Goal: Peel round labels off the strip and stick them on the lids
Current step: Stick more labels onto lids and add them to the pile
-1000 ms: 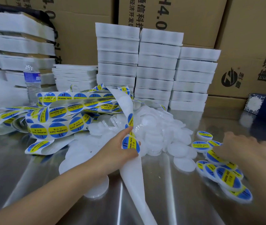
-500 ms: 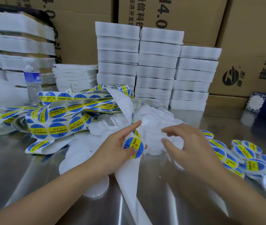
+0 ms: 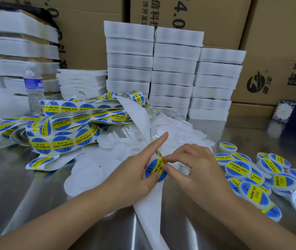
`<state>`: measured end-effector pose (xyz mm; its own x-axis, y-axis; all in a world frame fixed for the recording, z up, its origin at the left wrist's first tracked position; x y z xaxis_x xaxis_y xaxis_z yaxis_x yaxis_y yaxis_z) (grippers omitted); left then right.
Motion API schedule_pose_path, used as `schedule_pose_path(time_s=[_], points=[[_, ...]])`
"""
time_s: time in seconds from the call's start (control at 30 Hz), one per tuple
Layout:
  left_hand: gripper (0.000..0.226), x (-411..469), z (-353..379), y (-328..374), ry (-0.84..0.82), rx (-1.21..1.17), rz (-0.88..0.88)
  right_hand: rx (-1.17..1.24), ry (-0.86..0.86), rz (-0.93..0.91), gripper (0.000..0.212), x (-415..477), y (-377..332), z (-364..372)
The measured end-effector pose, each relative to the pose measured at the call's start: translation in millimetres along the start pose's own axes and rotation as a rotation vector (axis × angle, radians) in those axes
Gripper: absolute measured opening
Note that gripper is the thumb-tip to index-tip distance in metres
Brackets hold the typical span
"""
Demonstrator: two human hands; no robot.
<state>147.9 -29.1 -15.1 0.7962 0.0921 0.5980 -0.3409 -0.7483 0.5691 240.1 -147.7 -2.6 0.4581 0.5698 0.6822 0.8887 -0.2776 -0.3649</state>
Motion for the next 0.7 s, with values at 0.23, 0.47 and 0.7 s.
schedule_pose_path(time_s=[0.23, 0.47, 0.7], points=[[0.084, -0.7, -1.5, 3.8, -0.067, 0.180, 0.095, 0.072, -0.050, 0.012, 0.014, -0.6, -4.7, -3.3], [0.084, -2.9, -1.0, 4.6, -0.098, 0.263, 0.151, 0.041, -0.069, -0.070, 0.014, -1.0, -8.1, -6.6], [0.087, -3.8, -2.2, 3.0, -0.115, 0.327, 0.173, 0.077, -0.110, -0.060, 0.012, -0.7, -8.0, -7.1]])
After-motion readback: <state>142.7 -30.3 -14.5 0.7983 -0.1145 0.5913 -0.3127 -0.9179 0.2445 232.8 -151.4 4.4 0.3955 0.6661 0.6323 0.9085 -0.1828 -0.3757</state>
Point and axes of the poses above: each hand's wrist, its own x-axis towards the middle knuckle, its own z-axis out of the palm, y = z × x, the point moved 3 cm from there along x, towards the middle knuckle, and after that the axes turned 10 degrees about z, right-handed, at the moved point
